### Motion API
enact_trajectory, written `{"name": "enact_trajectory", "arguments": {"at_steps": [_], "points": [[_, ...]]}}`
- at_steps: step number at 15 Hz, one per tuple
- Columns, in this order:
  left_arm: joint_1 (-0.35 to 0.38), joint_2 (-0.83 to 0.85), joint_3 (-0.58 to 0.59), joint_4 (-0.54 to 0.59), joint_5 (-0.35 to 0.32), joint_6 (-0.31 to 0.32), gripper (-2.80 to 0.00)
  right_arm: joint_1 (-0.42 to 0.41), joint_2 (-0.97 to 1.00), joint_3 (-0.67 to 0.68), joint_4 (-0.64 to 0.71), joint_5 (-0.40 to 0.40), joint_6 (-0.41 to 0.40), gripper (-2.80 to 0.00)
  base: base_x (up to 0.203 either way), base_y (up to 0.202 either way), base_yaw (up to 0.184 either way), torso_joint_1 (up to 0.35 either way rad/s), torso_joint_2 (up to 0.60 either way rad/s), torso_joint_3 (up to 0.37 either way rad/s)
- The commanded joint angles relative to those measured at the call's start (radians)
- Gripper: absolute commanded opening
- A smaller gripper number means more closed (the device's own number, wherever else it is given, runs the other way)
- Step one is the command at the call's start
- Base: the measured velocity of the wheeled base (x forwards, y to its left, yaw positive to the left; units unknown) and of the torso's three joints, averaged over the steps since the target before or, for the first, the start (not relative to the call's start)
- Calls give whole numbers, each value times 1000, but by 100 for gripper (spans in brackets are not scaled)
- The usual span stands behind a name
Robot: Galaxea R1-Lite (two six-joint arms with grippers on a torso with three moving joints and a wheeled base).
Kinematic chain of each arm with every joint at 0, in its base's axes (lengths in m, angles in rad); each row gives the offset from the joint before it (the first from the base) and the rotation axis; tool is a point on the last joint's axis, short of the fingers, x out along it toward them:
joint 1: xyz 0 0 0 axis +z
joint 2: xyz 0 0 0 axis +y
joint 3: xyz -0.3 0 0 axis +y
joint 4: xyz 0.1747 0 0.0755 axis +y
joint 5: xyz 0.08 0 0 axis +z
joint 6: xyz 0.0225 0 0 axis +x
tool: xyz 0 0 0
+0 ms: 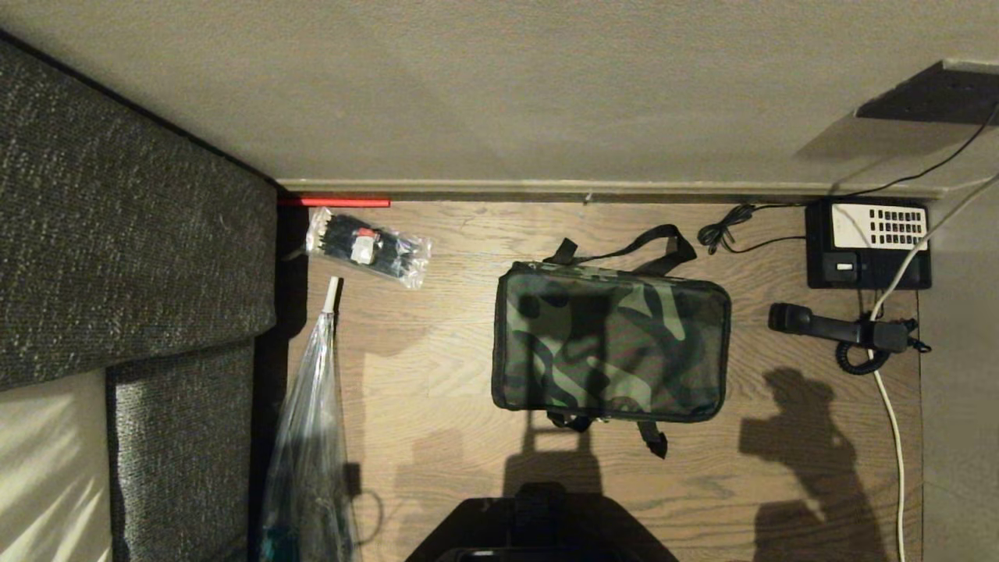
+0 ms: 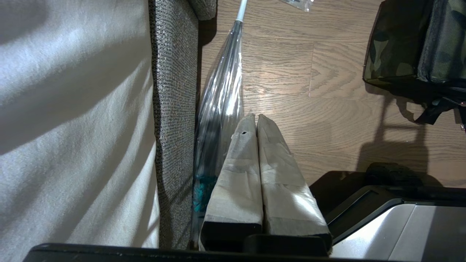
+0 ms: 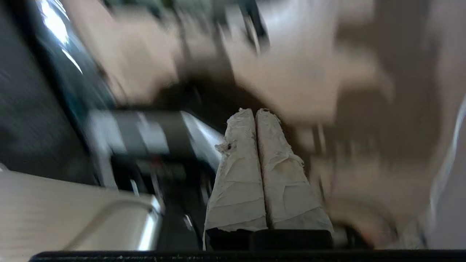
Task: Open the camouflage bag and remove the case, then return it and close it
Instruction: Open the top of the storage box
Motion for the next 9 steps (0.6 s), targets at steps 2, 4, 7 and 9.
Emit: {"name": "enact_trajectory", "arguments": {"at_steps": [2,4,7,9], "points": [[0,0,0,0,1,-1,-280,24,60,48,73,12,20,-280,0,0,0,0,0,0],[0,0,0,0,1,-1,-280,24,14,16,190,73,26,-280,0,0,0,0,0,0],[0,0,0,0,1,-1,-280,24,5,45,193,103,25,-280,0,0,0,0,0,0],[0,0,0,0,1,-1,-280,25,11,46,191,99,27,-280,0,0,0,0,0,0]]}}
